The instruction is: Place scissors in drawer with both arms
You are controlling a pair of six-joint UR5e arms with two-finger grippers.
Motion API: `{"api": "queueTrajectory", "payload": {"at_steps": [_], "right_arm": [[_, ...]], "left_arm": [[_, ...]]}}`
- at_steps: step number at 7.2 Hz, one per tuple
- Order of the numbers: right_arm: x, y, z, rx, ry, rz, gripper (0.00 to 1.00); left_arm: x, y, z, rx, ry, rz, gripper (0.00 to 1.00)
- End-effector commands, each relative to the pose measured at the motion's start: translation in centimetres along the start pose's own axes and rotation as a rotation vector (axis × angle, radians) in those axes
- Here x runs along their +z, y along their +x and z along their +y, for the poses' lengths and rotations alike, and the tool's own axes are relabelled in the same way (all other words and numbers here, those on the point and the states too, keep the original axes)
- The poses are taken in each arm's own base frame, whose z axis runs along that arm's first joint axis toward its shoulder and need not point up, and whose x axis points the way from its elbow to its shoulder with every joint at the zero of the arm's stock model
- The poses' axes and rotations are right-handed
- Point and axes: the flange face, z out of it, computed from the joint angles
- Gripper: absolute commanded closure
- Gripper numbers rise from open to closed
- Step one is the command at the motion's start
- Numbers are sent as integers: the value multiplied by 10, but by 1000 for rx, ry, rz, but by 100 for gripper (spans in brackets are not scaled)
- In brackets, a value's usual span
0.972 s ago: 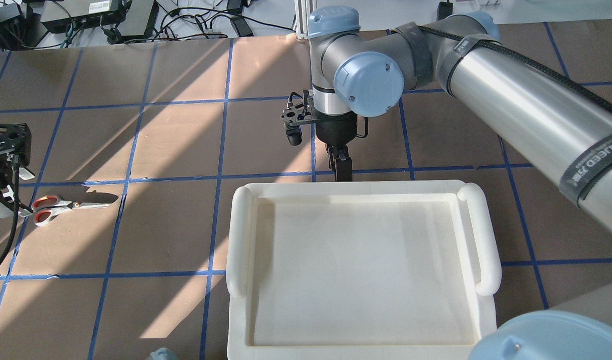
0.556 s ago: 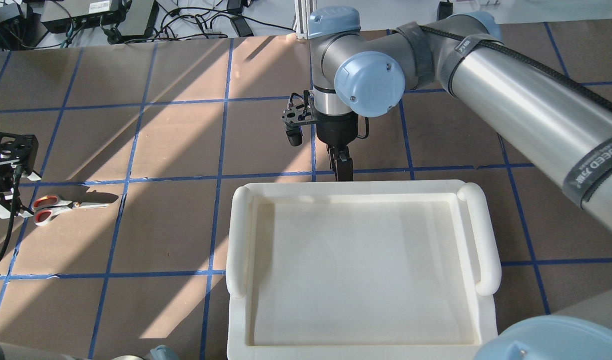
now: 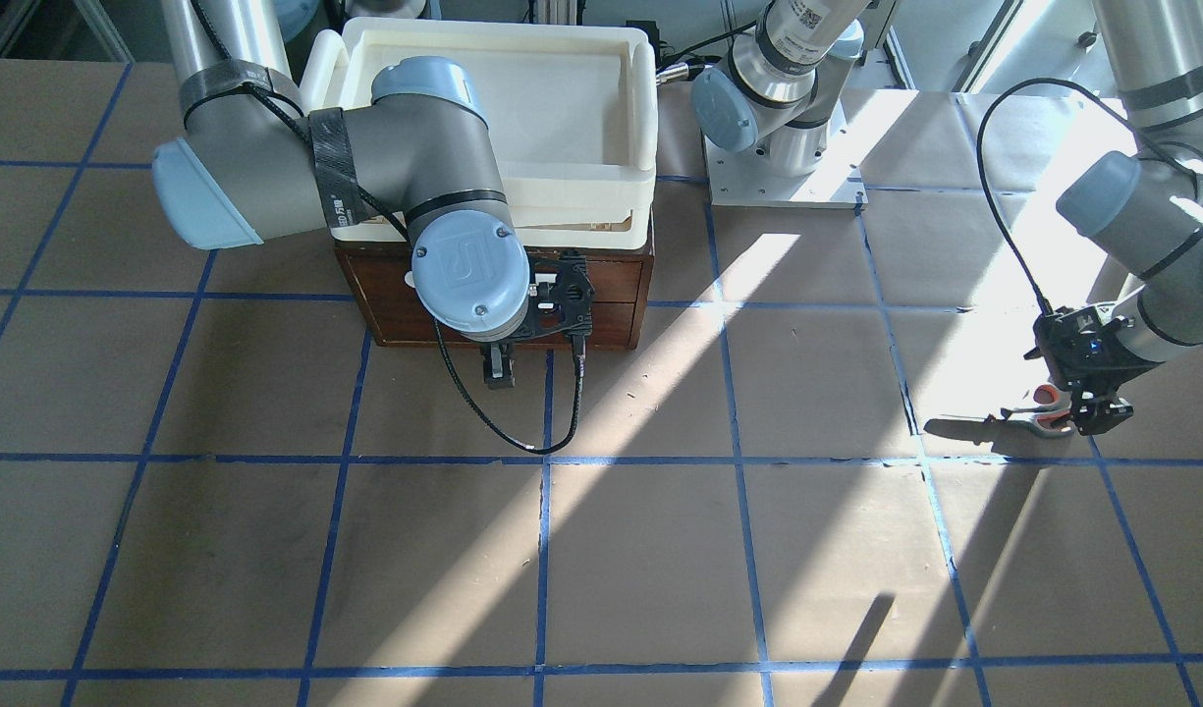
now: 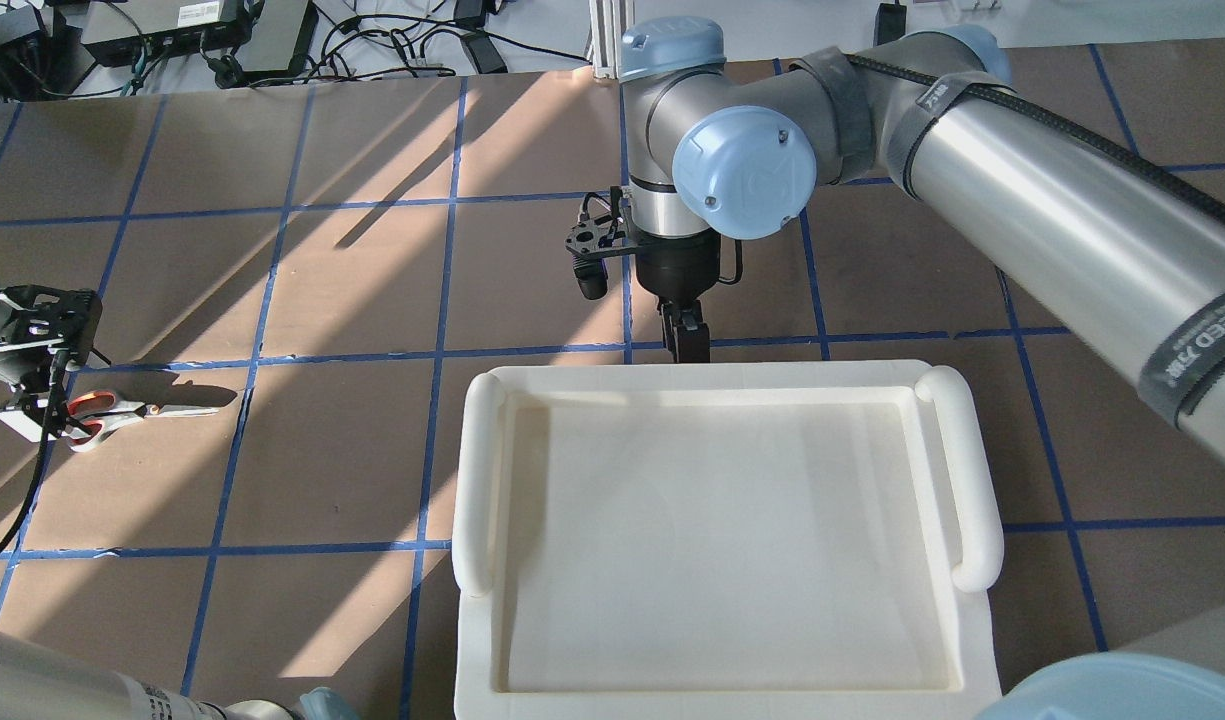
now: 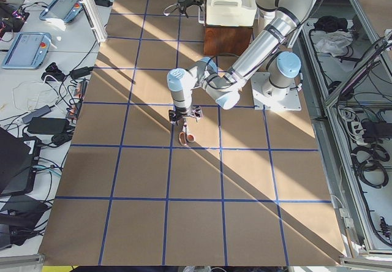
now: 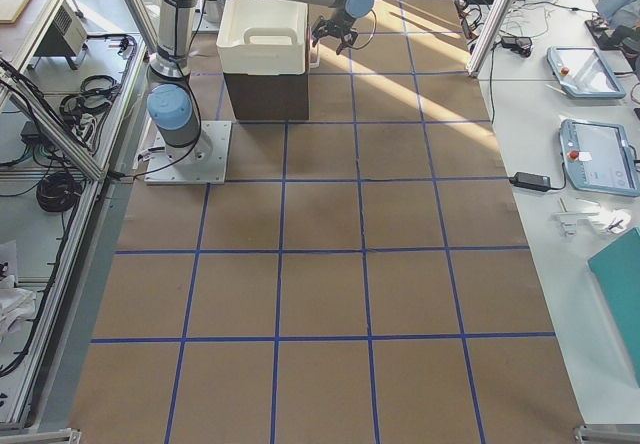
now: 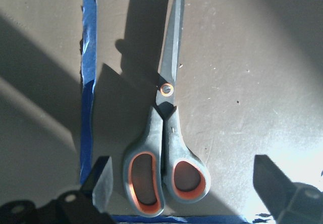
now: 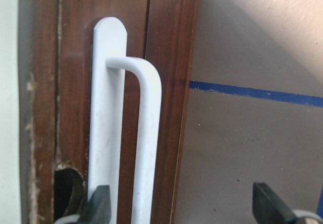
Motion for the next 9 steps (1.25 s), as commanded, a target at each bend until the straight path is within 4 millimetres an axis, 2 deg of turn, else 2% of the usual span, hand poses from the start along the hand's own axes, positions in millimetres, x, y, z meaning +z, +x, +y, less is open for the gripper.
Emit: {"api": "queueTrajectory", "payload": {"at_steps": [1, 3, 4, 5, 6, 8, 9], "right_arm": [[7, -1, 0, 1, 7, -11, 0], [11, 1, 0, -8, 7, -15, 0], [14, 4, 0, -12, 8, -9, 5], [15, 5, 0, -15, 7, -6, 29], [14, 6, 0, -15, 6, -3, 29], [14, 8, -1, -5, 10, 12, 37], [10, 10, 0, -4, 6, 37, 37]], "left_arm": [[25, -7, 1, 11, 27, 18, 6], [37, -13, 2, 13, 20, 6, 6], [41, -14, 1, 15, 25, 10, 7], [46, -15, 0, 45, 29, 18, 11], [46, -15, -1, 68, 29, 19, 18], [46, -16, -2, 81, 29, 19, 30], [46, -16, -2, 85, 29, 19, 31]]}}
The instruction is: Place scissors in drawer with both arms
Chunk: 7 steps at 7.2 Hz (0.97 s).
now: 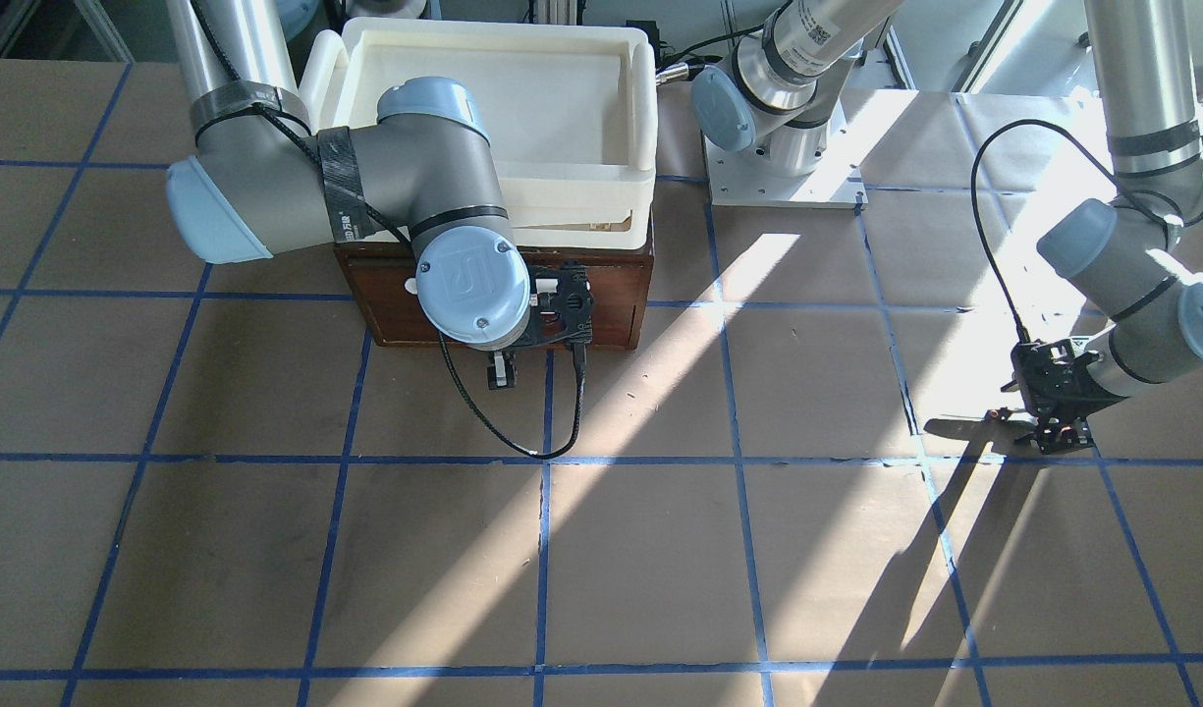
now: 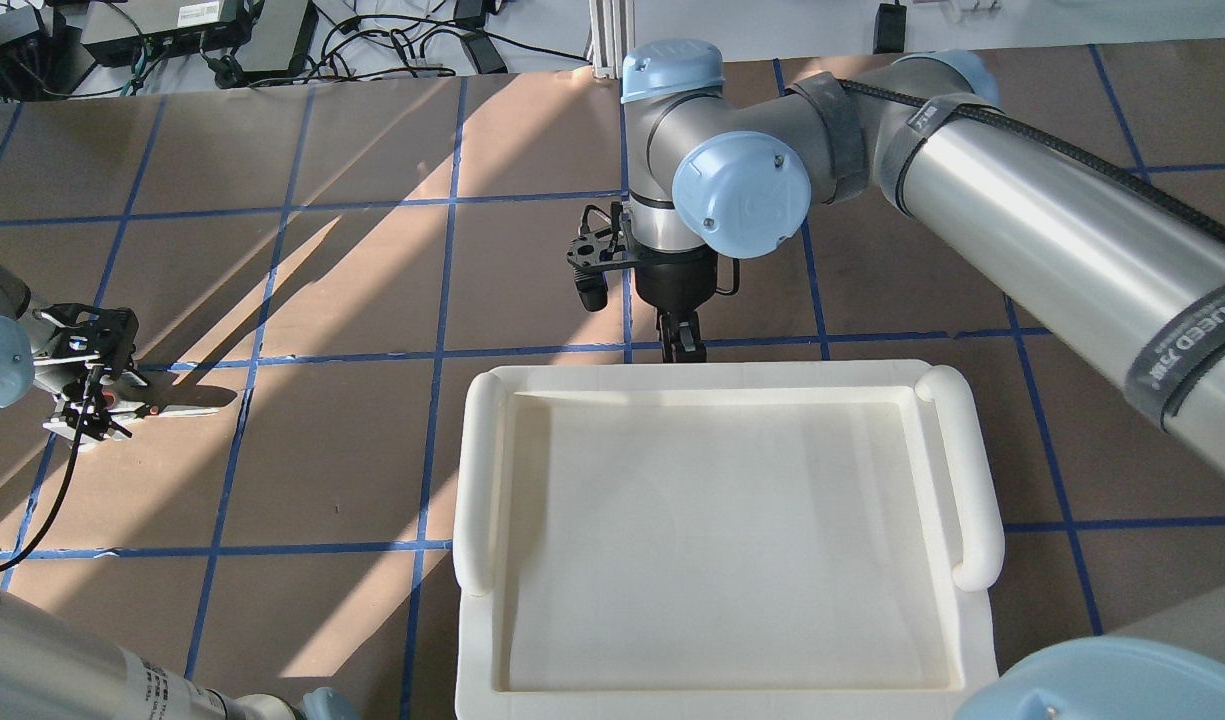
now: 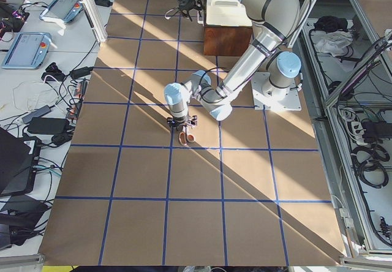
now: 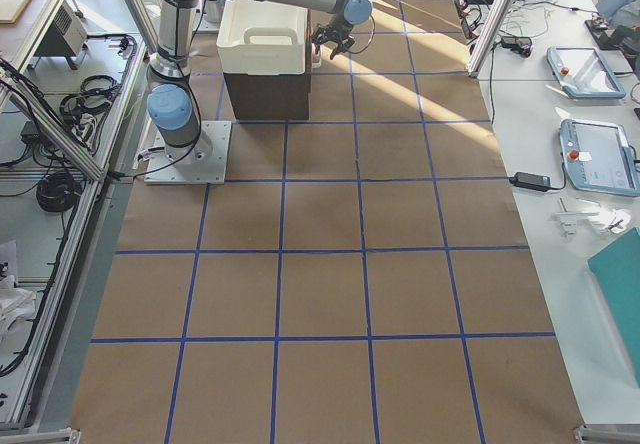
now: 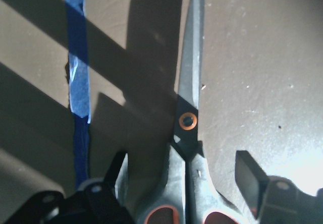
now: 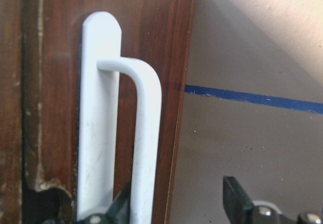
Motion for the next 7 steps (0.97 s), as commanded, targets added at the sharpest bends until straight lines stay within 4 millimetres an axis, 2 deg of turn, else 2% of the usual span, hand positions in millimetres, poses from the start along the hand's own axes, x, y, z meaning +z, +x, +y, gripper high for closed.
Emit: {"api": "queueTrajectory", "payload": {"at_steps": [1, 2, 3, 4, 5, 7], "right_arm": [[-8, 4, 1, 4, 1, 40, 37], [-19, 8, 3, 8, 6, 71, 37], [-30, 14, 3, 7, 13, 104, 37], [-40, 26, 3, 9, 17, 128, 37], [-53, 41, 3, 9, 19, 172, 37], [-61, 68, 13, 20, 15, 209, 37]], "left_arm": [[0, 0, 0, 10, 0, 0, 33], [0, -1, -1, 12, 0, 0, 37], [0, -2, -4, 30, -1, 0, 47], [-1, -3, -5, 57, -4, -1, 91], [-2, -5, -7, 65, -8, -5, 100], [-17, -12, -21, 86, -31, -22, 100]]}}
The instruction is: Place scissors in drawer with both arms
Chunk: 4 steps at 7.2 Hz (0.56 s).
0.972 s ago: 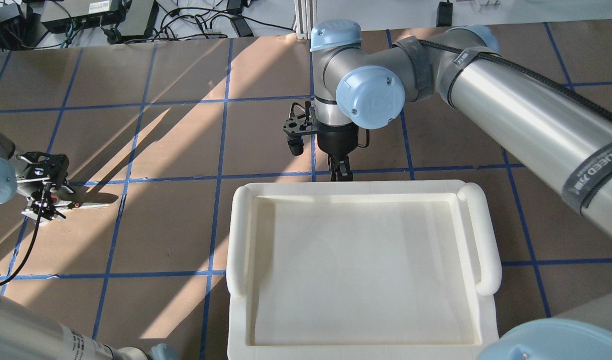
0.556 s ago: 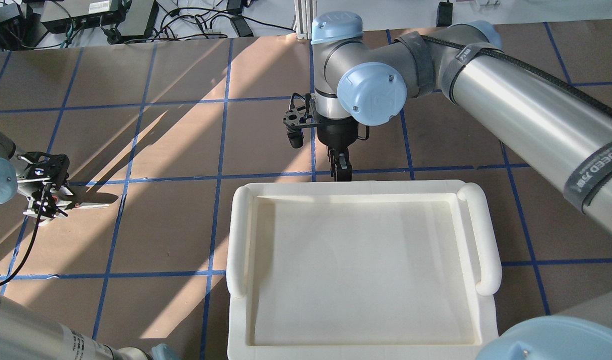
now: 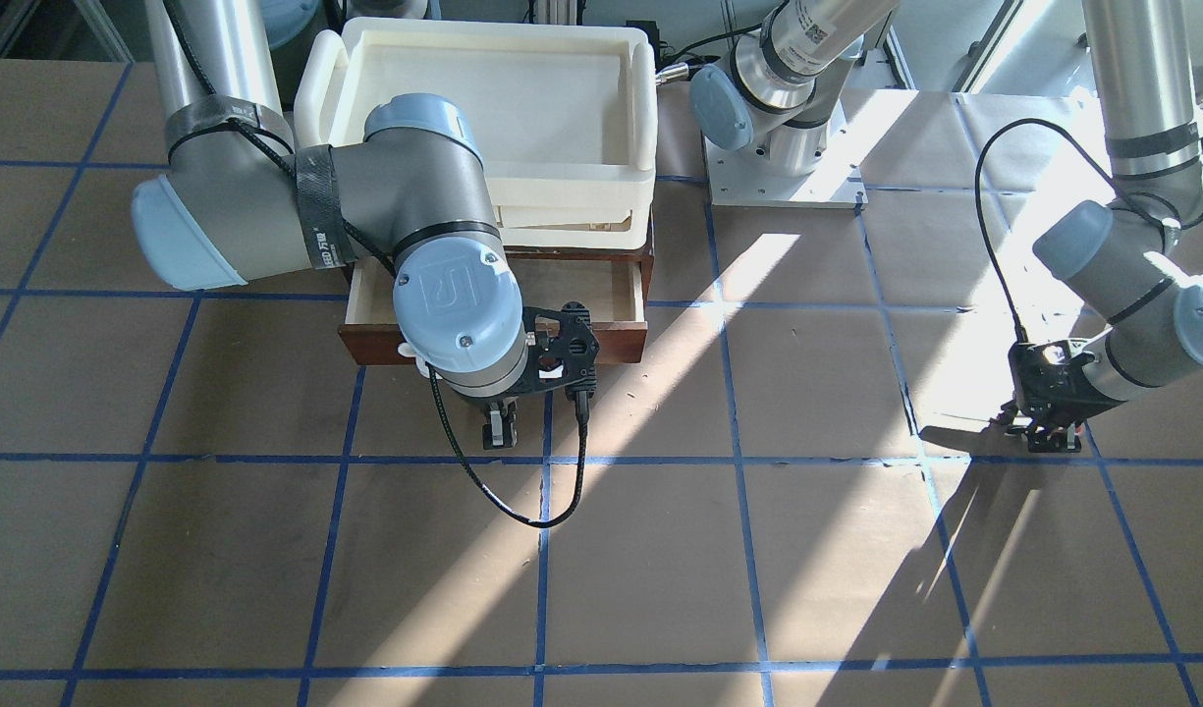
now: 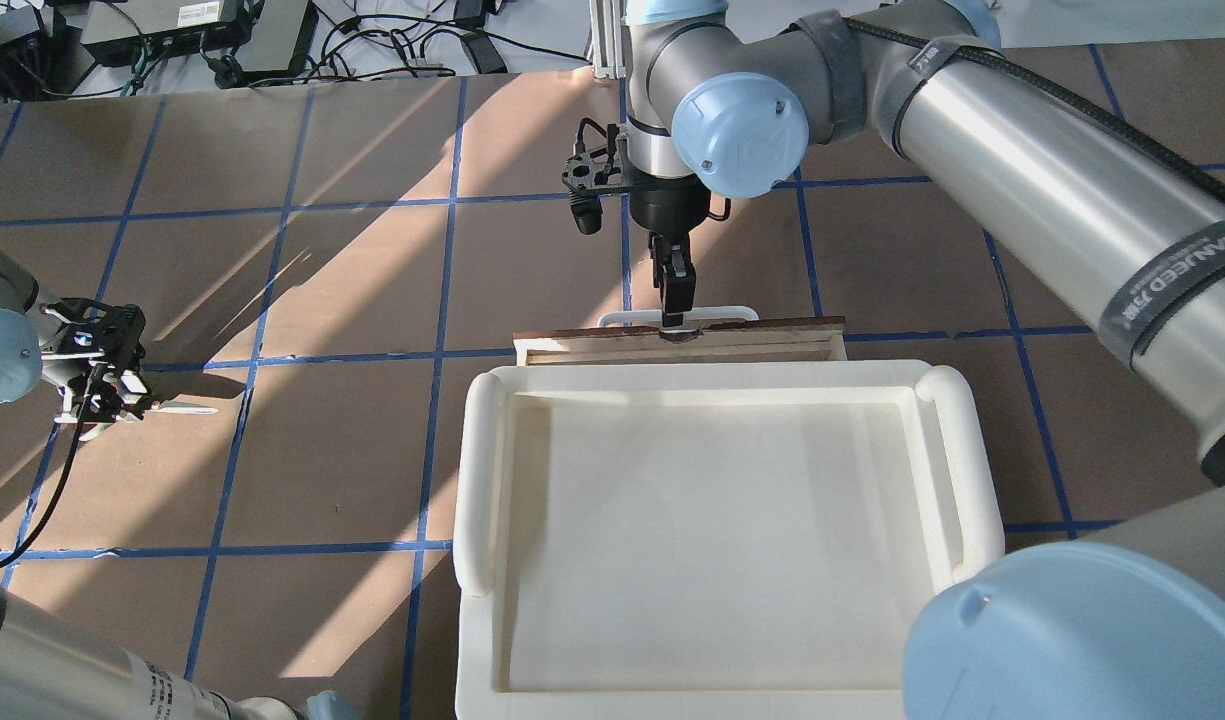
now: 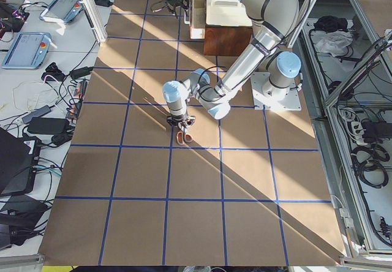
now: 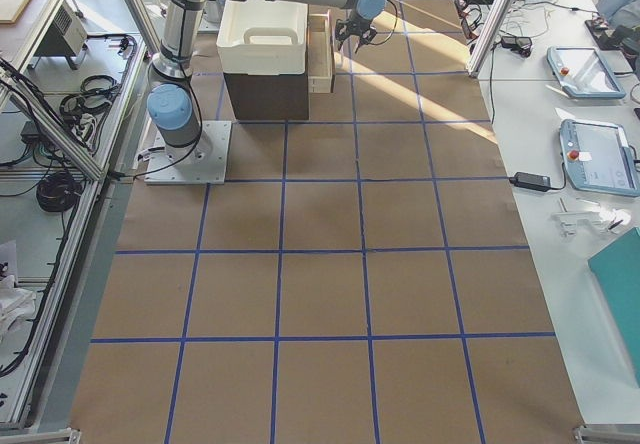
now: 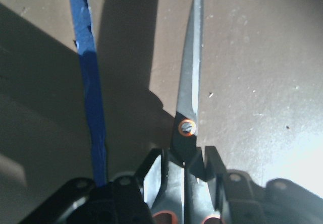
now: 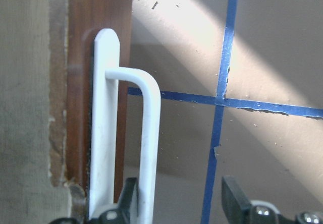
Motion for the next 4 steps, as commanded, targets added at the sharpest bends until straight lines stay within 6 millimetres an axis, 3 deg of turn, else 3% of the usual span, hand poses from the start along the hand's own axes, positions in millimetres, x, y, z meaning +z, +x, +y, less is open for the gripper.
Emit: {"api": "queueTrajectory", "payload": {"at_steps": [1, 2, 4], "right_arm": [[-1, 29, 7, 8, 7, 55, 37], [0, 37, 9, 12, 9, 63, 37], [1, 44, 10, 12, 14, 86, 37]], "left_arm": [[-19, -10, -17, 27, -32, -22, 100], [-33, -14, -18, 35, -46, -36, 100], [-89, -32, -33, 72, -71, -58, 100]]}}
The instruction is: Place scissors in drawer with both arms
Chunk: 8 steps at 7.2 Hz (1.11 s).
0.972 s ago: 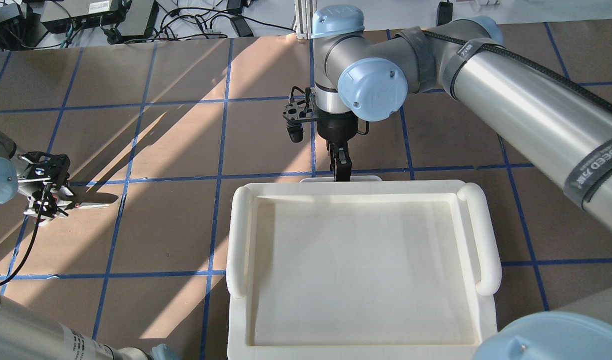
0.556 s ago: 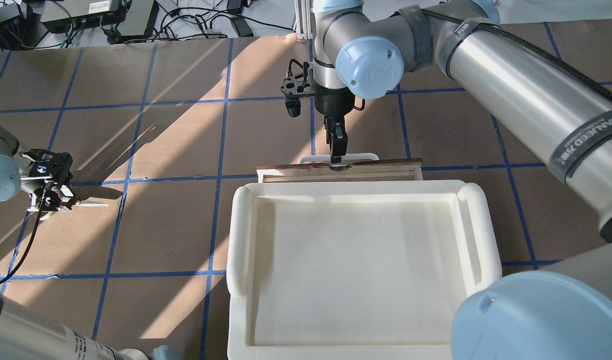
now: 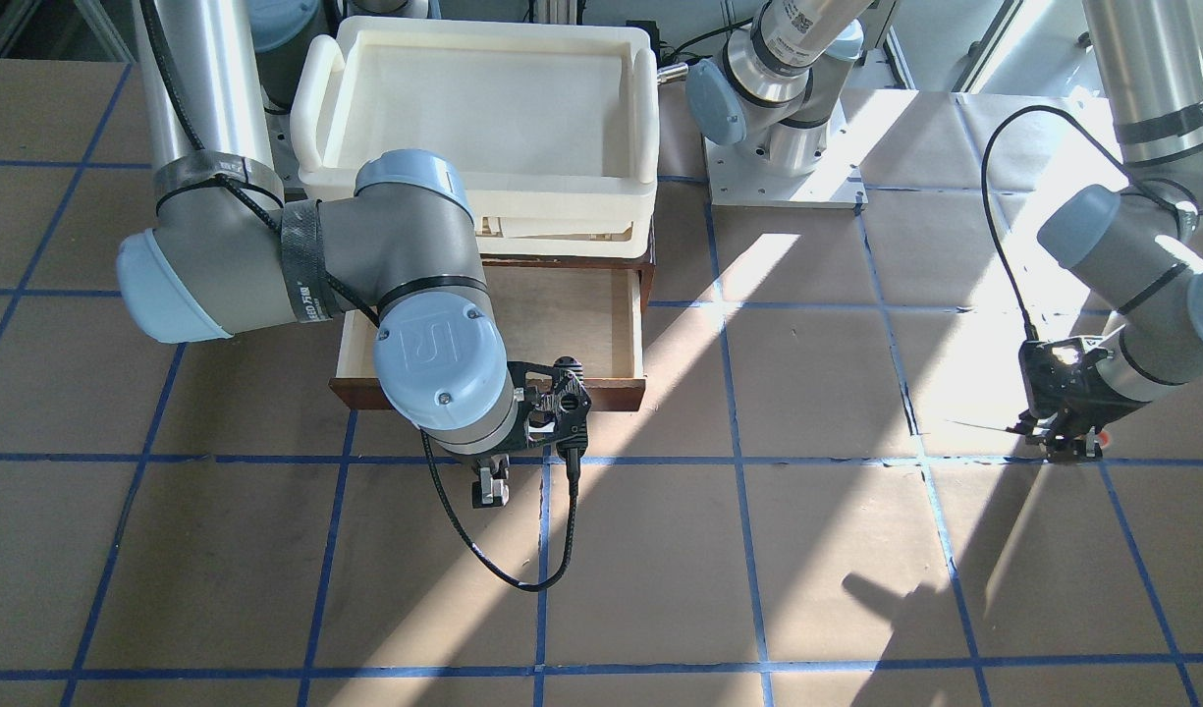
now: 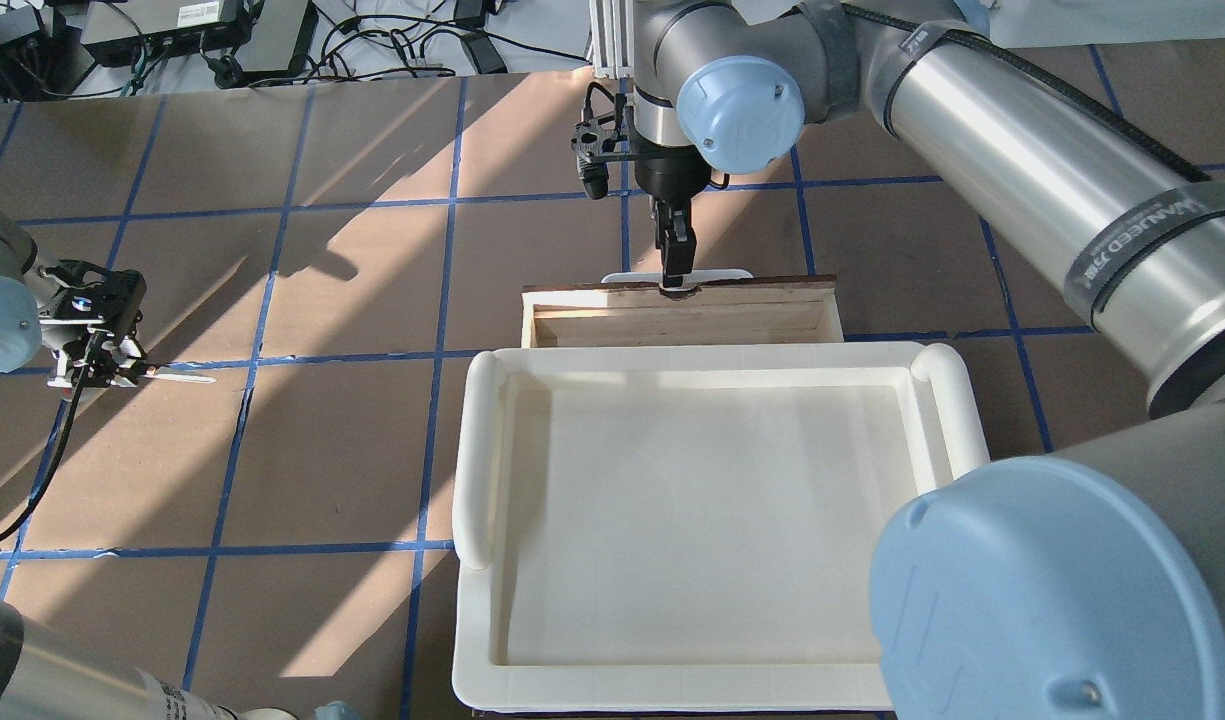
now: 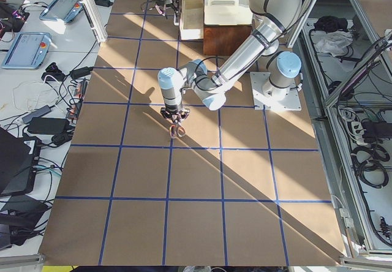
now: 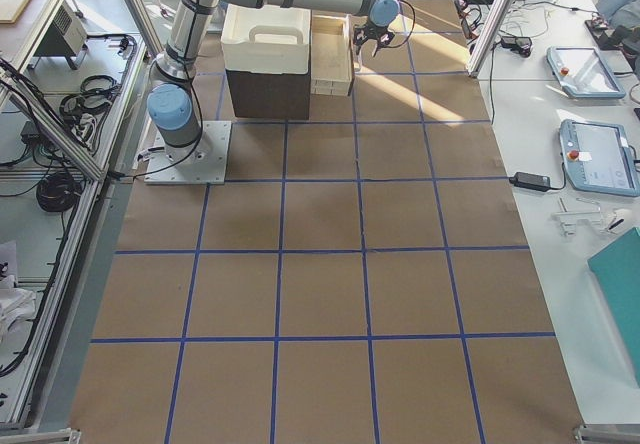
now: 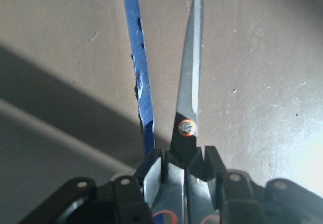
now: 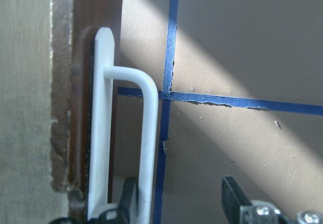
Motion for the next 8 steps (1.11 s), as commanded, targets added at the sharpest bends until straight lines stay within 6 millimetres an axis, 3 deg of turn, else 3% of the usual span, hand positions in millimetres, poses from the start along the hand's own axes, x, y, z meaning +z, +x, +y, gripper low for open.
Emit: {"api": "queueTrajectory", "payload": {"at_steps": [1, 3, 6, 7, 8], "right_arm": [[3, 9, 1, 0, 6, 30, 37], [-1, 20, 3, -1, 10, 50, 37], [9, 29, 7, 6, 9, 40, 35], [12, 26, 7, 18, 12, 31, 0], [2, 23, 8, 17, 9, 47, 0]], "left_arm": [[-63, -18, -13, 36, -25, -33, 100], [-97, -22, -44, 30, -31, -49, 100], [-130, -33, -127, 47, -29, -73, 100], [-140, -34, -159, 33, -6, -82, 100], [-146, -36, -185, -6, 52, -100, 100]]}}
